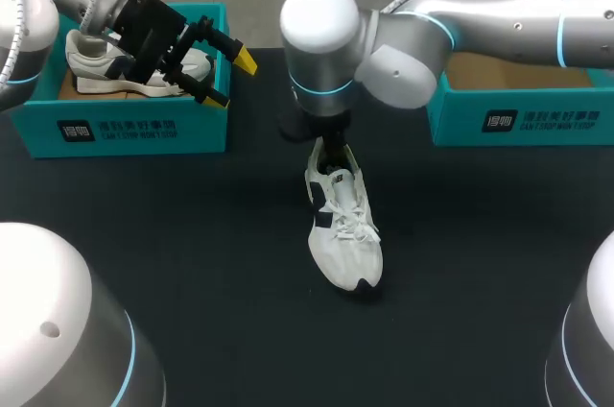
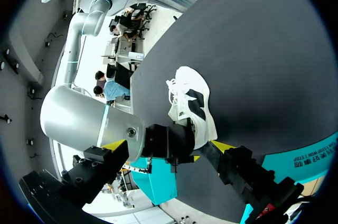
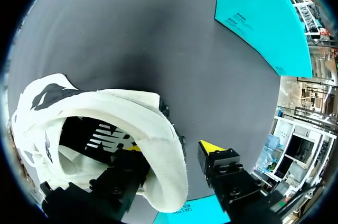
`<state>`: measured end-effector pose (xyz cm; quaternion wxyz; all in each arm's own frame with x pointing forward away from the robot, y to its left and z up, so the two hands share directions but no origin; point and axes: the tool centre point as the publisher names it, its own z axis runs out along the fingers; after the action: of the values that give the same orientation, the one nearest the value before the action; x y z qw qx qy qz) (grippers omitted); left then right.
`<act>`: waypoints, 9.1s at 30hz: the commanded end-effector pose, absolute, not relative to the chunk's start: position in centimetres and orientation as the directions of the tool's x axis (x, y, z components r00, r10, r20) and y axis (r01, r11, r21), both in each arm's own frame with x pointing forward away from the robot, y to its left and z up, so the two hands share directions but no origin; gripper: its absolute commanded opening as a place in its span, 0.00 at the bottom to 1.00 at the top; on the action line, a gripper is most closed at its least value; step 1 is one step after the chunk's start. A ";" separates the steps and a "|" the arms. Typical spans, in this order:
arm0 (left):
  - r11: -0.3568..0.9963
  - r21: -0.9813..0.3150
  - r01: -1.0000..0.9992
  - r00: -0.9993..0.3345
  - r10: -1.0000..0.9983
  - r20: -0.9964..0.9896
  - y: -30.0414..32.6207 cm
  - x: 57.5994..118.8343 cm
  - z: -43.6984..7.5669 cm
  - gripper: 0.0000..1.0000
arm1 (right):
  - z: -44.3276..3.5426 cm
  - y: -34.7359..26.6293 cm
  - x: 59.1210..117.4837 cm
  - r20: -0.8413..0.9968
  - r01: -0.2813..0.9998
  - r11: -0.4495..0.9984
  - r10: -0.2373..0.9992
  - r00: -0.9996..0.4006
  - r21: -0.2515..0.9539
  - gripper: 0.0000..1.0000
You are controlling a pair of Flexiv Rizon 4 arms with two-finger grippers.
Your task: Take the shoe out of the shoebox, open the shoe tongue, remove and reinsert the insole, then place the shoe into the shoebox
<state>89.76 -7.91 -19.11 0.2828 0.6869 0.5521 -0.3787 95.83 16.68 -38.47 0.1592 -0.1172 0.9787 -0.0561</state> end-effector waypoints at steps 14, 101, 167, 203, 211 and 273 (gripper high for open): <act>-0.232 -0.029 0.972 0.105 0.546 -0.831 -7.9 89.8 -19.1 1.00 | -40.0 16.6 95.6 -0.266 -0.188 0.967 -0.229 -0.936 -0.172 0.00; -0.232 -0.029 0.972 0.105 0.546 -0.831 -7.9 89.8 -19.1 1.00 | -15.4 -4.7 105.3 -0.097 -0.119 0.965 -0.145 -0.985 -0.234 0.00; -0.232 -0.029 0.972 0.105 0.546 -0.831 -7.9 89.8 -19.1 1.00 | -17.2 -29.4 108.2 -0.104 0.050 0.939 0.015 -0.994 -0.341 0.00; -0.232 -0.029 0.972 0.105 0.546 -0.831 -7.9 89.8 -19.1 1.00 | -17.3 -34.2 106.3 -0.171 0.998 -0.032 0.985 0.024 -0.045 0.00; -0.232 -0.029 0.972 0.105 0.546 -0.831 -7.9 89.8 -19.1 1.00 | -17.3 -34.3 106.2 -0.141 0.998 -0.049 0.989 0.043 -0.040 0.00; -0.232 -0.029 0.972 0.105 0.546 -0.831 -7.9 89.8 -19.1 1.00 | -30.8 -34.0 105.4 -0.197 0.984 -0.173 0.964 0.180 0.049 0.00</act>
<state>89.76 -7.90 -19.11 0.2828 0.6869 0.5521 -0.3786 104.95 -34.14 -30.03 0.0842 0.7628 0.6386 -0.0570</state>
